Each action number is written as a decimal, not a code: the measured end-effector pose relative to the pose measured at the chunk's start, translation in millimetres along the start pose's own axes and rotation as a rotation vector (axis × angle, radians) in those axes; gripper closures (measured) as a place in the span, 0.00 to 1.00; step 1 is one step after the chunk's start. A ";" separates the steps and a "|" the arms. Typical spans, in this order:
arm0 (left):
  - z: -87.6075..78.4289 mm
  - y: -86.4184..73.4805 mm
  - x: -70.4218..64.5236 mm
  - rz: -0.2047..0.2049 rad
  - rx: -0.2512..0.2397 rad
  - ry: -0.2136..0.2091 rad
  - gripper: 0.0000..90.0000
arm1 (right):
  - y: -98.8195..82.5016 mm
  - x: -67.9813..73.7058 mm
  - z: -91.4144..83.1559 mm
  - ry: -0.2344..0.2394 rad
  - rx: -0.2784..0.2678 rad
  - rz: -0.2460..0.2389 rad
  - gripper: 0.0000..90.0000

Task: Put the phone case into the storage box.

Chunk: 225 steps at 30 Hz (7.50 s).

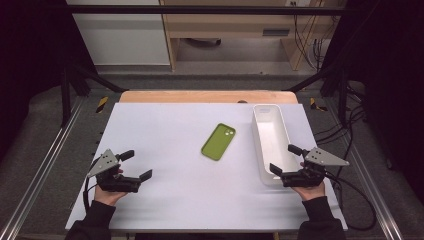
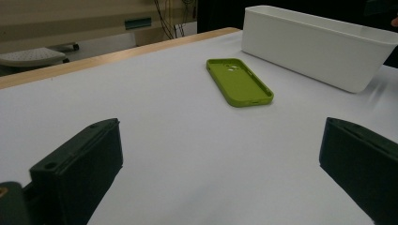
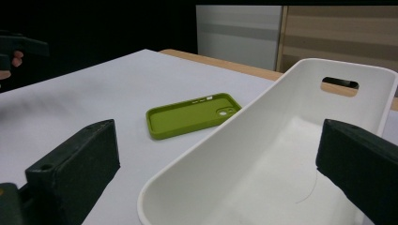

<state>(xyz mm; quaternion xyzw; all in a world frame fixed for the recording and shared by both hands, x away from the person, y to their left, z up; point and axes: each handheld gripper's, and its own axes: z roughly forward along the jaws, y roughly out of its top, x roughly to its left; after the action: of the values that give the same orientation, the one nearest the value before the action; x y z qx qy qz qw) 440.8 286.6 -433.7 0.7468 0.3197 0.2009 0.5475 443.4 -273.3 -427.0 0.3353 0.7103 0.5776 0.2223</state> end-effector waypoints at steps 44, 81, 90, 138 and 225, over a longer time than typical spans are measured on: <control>43.2 35.5 -29.5 0.027 0.104 -0.012 0.00 | -0.5 0.6 0.8 -0.002 0.015 -0.021 0.00; 103.2 73.8 -31.2 0.042 0.125 -0.009 0.00 | -0.3 0.7 -0.1 -0.001 0.010 -0.028 0.00; 120.9 80.2 -33.0 0.051 0.145 -0.013 0.00 | 0.0 0.8 -0.7 -0.001 0.005 -0.024 0.00; 212.8 100.3 -37.2 0.042 0.198 0.013 0.01 | -0.6 1.0 0.8 0.005 0.015 -0.033 0.00; 261.5 42.4 -21.5 -0.047 0.422 0.050 0.67 | -1.0 1.3 2.2 0.008 0.020 -0.025 0.00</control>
<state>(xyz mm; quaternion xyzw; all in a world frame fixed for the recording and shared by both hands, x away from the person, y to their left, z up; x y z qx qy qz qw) 606.4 83.1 -476.1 0.8321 0.3853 0.1350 0.3753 443.8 -271.0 -428.5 0.3263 0.7212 0.5688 0.2233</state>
